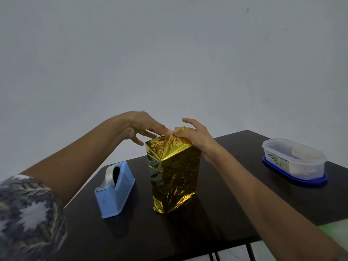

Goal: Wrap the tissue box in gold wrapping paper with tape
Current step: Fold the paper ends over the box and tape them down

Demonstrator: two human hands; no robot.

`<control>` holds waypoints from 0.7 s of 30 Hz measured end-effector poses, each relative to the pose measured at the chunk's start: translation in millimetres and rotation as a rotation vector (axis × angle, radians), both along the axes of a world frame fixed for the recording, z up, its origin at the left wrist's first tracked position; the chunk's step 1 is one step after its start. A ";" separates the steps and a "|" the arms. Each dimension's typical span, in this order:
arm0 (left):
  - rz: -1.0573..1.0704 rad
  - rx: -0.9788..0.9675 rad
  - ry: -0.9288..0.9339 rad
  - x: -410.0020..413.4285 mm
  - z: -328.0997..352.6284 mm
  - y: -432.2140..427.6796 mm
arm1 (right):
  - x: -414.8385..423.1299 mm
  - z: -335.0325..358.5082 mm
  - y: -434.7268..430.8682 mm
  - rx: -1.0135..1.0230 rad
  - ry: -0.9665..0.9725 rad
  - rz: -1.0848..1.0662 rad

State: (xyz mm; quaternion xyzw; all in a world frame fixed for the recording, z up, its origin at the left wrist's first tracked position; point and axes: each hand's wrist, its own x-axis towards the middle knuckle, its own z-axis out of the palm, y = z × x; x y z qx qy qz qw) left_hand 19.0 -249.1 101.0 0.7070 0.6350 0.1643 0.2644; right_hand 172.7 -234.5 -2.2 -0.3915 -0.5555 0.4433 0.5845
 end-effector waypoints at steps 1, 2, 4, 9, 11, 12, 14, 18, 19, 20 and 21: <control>0.007 0.015 0.019 0.8 1.1 -1.6 | -0.6 0.4 0.5 0.002 0.001 -0.004; 0.011 0.035 0.042 2.1 2.2 -3.3 | -1.3 0.7 0.7 0.002 -0.001 -0.009; 0.012 0.076 0.093 5.6 4.8 -7.4 | -2.4 1.0 1.3 0.002 -0.003 -0.014; -0.013 0.132 0.180 13.9 9.5 -11.9 | -2.9 1.5 1.6 0.006 -0.019 -0.020; -0.028 0.143 0.182 14.5 11.1 -10.5 | -2.7 1.0 2.7 0.008 -0.020 -0.019; -0.036 0.143 0.184 15.0 11.8 -10.1 | -2.7 0.9 3.1 0.010 -0.020 -0.018; -0.047 0.140 0.191 16.2 12.9 -9.9 | -2.5 0.9 3.5 0.009 -0.021 -0.023; -0.046 0.123 0.179 16.6 14.0 -7.8 | -2.4 -0.1 5.1 0.009 -0.025 -0.028; -0.042 0.117 0.171 16.0 14.3 -6.8 | -2.6 -0.6 6.0 0.008 -0.024 -0.025; -0.038 0.112 0.164 15.3 14.4 -5.8 | -2.6 -0.8 6.4 0.006 -0.023 -0.024; -0.034 0.105 0.157 14.7 14.7 -4.6 | -2.7 -1.2 7.1 0.004 -0.021 -0.025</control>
